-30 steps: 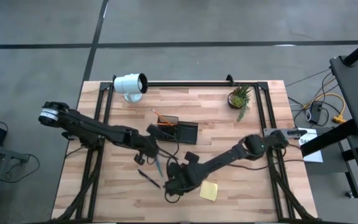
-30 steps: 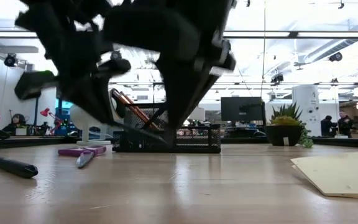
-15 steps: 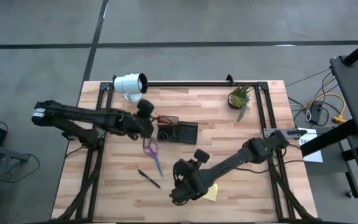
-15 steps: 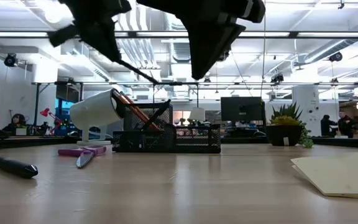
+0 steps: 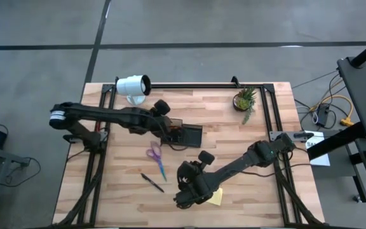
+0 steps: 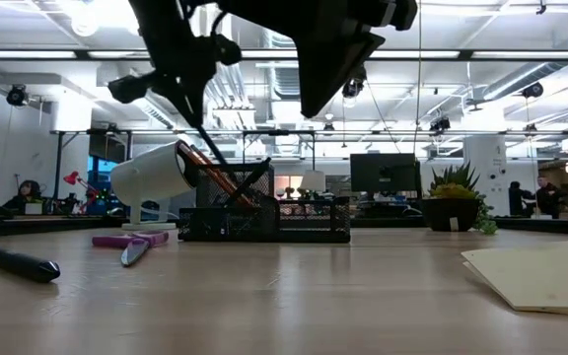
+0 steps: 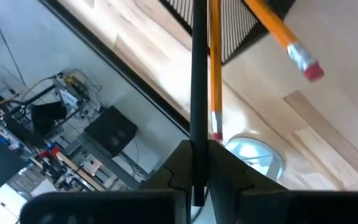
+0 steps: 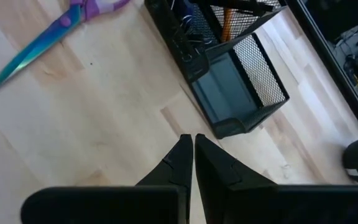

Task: Pick and place office supplies into organizer
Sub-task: Put the right black pen into the black desk organizer, then put the black pen into the black desk organizer

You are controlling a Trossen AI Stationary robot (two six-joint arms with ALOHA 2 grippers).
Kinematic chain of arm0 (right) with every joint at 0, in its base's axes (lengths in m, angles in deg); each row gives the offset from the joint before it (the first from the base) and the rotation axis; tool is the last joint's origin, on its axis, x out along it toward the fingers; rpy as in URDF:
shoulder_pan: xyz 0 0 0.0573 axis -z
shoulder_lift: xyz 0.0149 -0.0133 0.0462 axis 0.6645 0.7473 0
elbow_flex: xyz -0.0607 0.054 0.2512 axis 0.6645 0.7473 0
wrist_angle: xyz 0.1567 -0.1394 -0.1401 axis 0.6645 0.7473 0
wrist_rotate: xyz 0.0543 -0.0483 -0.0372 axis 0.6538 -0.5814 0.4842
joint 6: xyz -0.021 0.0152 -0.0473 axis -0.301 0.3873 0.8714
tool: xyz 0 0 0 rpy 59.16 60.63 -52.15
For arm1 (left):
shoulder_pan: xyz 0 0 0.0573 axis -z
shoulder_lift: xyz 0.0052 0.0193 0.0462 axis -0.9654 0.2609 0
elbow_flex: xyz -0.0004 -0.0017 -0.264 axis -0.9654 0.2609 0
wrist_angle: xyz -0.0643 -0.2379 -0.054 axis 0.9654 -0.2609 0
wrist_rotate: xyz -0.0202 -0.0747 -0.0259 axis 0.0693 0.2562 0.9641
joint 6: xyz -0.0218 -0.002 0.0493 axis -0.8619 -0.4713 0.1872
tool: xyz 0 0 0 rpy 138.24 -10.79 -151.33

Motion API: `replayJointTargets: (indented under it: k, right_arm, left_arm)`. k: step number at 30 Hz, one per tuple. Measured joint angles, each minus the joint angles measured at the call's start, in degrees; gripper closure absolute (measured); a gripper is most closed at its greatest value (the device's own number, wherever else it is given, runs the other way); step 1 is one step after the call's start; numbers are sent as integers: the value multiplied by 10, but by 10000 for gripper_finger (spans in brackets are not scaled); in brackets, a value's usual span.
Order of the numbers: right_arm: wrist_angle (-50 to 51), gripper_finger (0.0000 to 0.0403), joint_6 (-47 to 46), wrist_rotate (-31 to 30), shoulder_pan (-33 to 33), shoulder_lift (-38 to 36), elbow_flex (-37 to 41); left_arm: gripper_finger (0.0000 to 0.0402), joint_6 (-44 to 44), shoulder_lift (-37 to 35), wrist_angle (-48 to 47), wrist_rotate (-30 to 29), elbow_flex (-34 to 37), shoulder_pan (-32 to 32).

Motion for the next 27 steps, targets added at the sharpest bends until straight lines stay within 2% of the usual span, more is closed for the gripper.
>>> replayJointTargets:
  k: [6,18,25,27]
  right_arm:
    - [6,394,0,0,-3,0,0]
    - [14,394,-14,-1,-5,0,0]
    - [13,394,-16,3,-5,0,0]
    - [13,394,-16,6,-5,0,0]
  left_arm:
    - [389,0,20,0,-1,-20,15]
    - [389,-4,36,6,43,-17,18]
    - [350,-32,61,21,63,-11,20]
    - [335,-39,60,22,85,-10,22]
